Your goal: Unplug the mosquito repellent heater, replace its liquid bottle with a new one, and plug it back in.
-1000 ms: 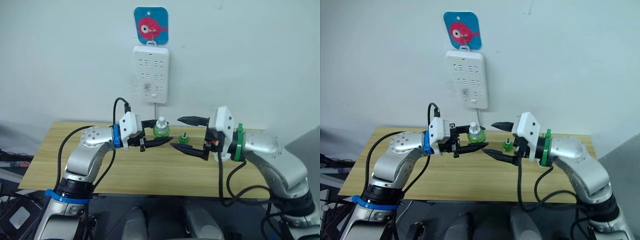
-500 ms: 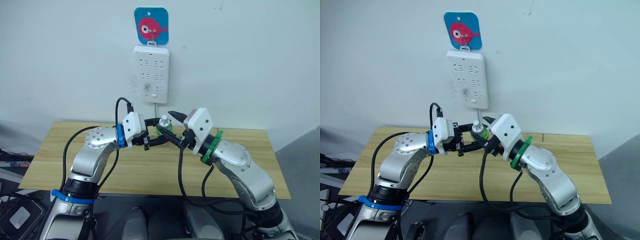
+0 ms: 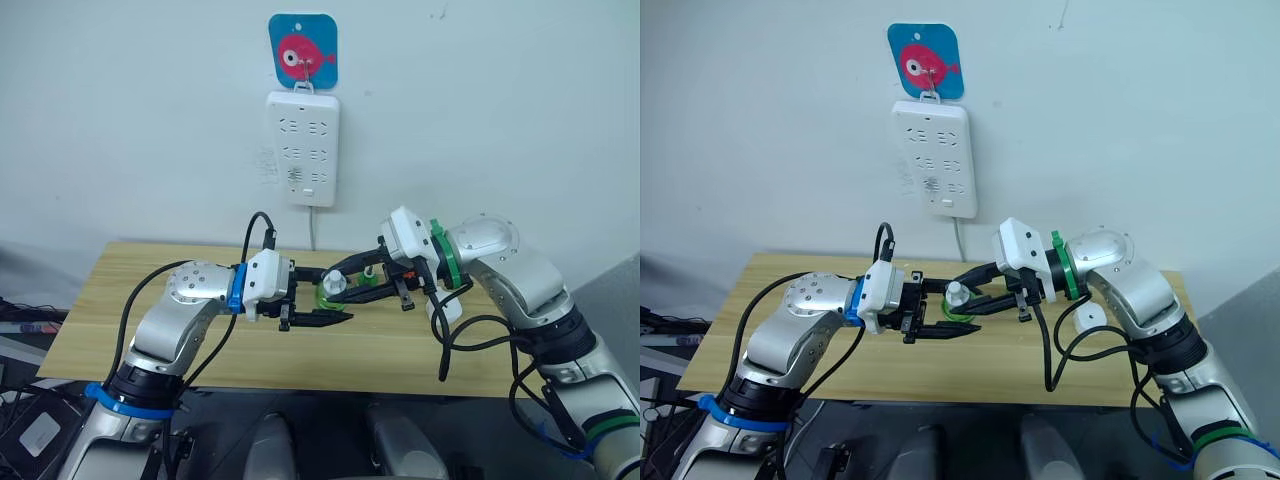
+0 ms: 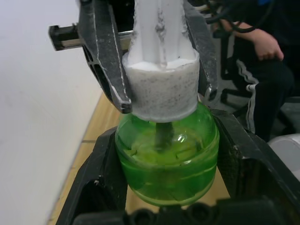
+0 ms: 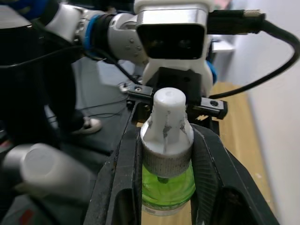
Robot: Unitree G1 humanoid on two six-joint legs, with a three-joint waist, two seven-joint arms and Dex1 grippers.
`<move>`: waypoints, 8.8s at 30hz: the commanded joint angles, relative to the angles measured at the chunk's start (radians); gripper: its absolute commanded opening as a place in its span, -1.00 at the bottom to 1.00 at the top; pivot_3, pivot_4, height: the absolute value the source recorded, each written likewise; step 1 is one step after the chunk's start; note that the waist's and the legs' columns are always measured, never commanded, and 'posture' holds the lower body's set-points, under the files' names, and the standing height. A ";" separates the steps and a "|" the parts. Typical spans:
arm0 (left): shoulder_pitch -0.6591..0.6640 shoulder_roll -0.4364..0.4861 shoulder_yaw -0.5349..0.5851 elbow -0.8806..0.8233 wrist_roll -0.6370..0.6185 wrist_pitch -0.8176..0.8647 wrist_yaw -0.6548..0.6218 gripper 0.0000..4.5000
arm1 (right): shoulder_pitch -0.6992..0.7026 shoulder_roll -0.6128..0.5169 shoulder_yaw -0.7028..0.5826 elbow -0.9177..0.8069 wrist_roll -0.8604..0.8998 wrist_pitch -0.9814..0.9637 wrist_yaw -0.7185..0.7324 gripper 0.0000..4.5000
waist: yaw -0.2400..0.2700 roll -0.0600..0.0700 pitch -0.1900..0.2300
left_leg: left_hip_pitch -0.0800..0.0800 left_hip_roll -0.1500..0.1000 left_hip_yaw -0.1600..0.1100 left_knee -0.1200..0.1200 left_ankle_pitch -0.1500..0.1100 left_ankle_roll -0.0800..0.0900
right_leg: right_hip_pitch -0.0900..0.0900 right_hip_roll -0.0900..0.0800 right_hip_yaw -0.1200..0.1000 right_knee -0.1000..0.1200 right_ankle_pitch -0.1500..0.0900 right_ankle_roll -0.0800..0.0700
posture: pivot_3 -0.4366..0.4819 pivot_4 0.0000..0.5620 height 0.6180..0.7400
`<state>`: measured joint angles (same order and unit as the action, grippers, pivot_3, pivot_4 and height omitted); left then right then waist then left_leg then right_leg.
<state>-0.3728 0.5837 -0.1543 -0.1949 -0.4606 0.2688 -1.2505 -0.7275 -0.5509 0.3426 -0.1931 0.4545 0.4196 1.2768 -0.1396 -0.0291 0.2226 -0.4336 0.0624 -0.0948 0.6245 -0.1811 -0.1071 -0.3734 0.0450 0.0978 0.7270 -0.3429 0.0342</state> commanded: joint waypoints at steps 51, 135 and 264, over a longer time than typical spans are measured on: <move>0.008 -0.071 0.020 0.022 0.014 -0.082 0.094 0.04 | 0.225 0.055 -0.164 -0.295 -0.018 0.164 -0.527 1.00 | -0.022 0.000 0.000 | 0.000 0.000 0.002 0.001 0.000 0.000 | 0.000 0.000 0.002 0.000 -0.002 0.005 | -0.48 -0.47 0.87; 0.221 0.048 0.107 0.008 0.027 -0.002 0.134 0.04 | 0.545 0.080 -0.154 -0.001 -0.181 -0.203 -0.471 1.00 | 0.052 0.012 0.010 | 0.003 0.000 0.009 -0.010 0.000 0.000 | -0.001 -0.002 0.008 -0.008 0.000 0.000 | -0.39 -0.33 0.87; 0.231 -0.083 0.136 -0.127 -0.420 0.475 0.472 0.05 | 0.208 -0.140 -0.286 0.054 0.371 0.980 -1.400 1.00 | -0.014 0.011 -0.007 | 0.002 0.000 0.019 -0.011 0.000 0.001 | -0.005 0.001 0.021 -0.011 -0.003 0.005 | -0.47 -0.25 0.87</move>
<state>-0.1518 0.5045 -0.0143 -0.2861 -0.8939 0.7699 -0.7571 -0.4871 -0.7003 0.0471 -0.1706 0.8625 1.3555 -0.1354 -0.1538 -0.0185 0.2151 -0.4316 0.0631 -0.0761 0.6136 -0.1815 -0.1063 -0.3780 0.0463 0.1189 0.7159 -0.3457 0.0393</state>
